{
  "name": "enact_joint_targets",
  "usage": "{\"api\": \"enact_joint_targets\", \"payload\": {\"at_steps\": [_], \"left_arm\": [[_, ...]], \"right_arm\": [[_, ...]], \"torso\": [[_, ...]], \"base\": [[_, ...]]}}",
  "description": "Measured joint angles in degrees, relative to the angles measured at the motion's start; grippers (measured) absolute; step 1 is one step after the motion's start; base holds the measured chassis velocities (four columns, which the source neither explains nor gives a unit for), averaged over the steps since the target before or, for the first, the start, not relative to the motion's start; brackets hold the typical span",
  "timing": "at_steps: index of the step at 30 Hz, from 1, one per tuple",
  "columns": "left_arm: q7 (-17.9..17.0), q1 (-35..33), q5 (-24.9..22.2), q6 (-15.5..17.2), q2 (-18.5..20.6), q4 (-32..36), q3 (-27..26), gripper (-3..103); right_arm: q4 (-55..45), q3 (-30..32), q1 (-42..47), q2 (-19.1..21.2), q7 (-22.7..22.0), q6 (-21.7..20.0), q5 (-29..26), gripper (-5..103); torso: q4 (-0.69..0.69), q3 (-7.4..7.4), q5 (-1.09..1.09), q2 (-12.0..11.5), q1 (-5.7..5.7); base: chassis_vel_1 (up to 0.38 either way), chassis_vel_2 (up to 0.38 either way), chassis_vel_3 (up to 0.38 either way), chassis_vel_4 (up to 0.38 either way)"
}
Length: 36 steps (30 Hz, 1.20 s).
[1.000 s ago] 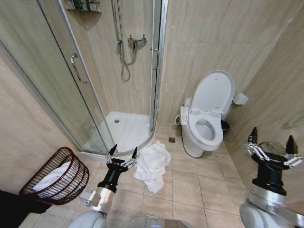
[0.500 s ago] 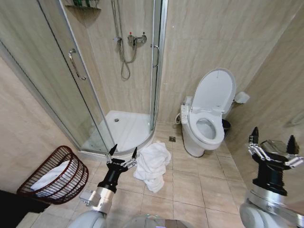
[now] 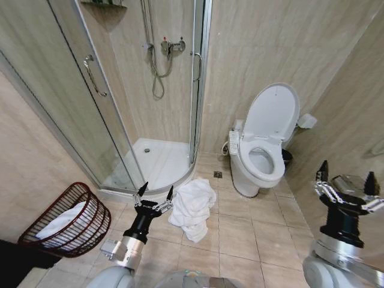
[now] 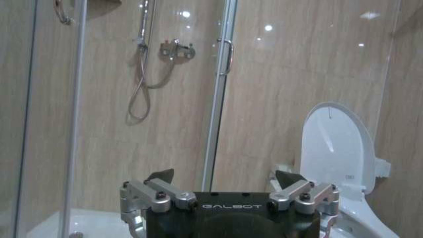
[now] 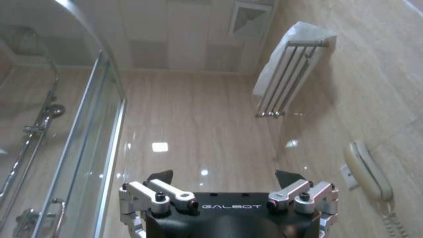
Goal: Discard the used towel into the hamper.
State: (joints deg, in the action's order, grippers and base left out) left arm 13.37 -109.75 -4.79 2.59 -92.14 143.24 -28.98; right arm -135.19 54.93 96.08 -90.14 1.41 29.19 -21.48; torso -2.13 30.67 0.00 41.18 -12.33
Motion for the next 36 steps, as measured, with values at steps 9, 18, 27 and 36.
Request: {"api": "enact_joint_targets", "payload": {"at_steps": [9, 18, 27, 36], "left_arm": [[0.00, 0.00, 0.00, 0.00, 0.00, 0.00, 0.00, 100], [0.00, 0.00, 0.00, 0.00, 0.00, 0.00, 0.00, 100], [0.00, 0.00, 0.00, 0.00, 0.00, 0.00, 0.00, 100], [0.00, 0.00, 0.00, 0.00, 0.00, 0.00, 0.00, 100]], "right_arm": [[0.12, 0.12, -0.06, 0.09, -1.62, 0.12, 0.83, 100], [0.16, 0.11, 0.08, -0.03, -1.49, 0.04, 1.17, 100], [0.70, 0.19, 0.11, -0.04, -1.51, 0.06, 1.89, 100], [0.72, 0.26, 0.14, -0.08, -1.53, 0.06, 1.90, 100]], "torso": [[0.00, -1.20, 0.00, -2.14, 0.95], [0.00, -2.54, 0.00, -4.37, 1.84], [0.00, -3.89, 0.00, -6.64, 2.75], [0.00, -5.16, 0.00, -8.81, 3.66]], "base": [[0.000, 0.000, 0.000, 0.000], [0.000, 0.000, 0.000, 0.000], [0.000, 0.000, 0.000, 0.000], [0.000, 0.000, 0.000, 0.000]]}}
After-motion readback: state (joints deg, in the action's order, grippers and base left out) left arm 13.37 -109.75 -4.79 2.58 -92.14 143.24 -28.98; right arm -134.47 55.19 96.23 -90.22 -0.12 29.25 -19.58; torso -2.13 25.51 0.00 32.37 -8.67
